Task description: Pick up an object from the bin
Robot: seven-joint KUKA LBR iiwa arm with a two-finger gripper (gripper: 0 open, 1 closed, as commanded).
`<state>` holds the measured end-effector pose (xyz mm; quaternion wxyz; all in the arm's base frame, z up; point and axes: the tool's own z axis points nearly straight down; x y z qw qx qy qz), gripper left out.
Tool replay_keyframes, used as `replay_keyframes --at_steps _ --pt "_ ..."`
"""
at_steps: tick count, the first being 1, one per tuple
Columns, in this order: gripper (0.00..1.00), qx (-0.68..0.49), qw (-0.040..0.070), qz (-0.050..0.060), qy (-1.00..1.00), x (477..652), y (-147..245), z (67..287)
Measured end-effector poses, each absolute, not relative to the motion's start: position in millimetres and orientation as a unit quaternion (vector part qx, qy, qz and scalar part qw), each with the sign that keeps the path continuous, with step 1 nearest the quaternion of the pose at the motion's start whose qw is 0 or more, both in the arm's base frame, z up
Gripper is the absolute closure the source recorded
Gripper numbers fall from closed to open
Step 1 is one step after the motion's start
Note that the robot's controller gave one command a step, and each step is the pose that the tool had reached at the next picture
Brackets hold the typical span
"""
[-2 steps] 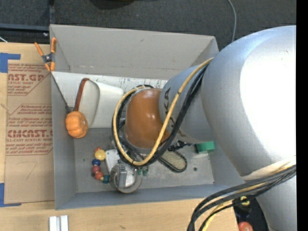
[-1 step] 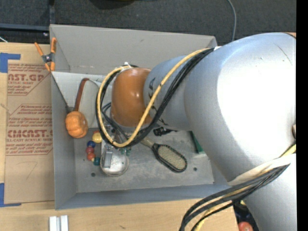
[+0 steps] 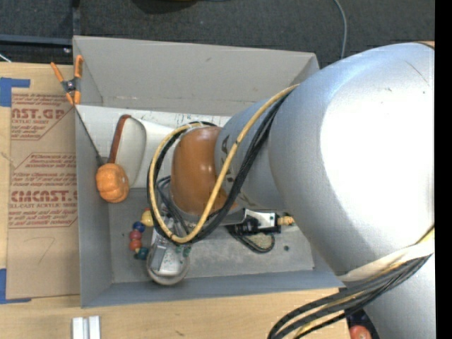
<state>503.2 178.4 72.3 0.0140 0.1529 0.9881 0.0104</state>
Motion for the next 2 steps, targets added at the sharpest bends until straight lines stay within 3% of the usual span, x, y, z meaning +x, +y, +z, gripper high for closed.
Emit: replay_keyframes --at_steps 1,2 --pt "0.00 0.063 0.023 0.013 0.998 552.7 182.2 71.5" --pt "1.00 0.147 0.020 0.014 0.989 535.8 166.7 76.9"
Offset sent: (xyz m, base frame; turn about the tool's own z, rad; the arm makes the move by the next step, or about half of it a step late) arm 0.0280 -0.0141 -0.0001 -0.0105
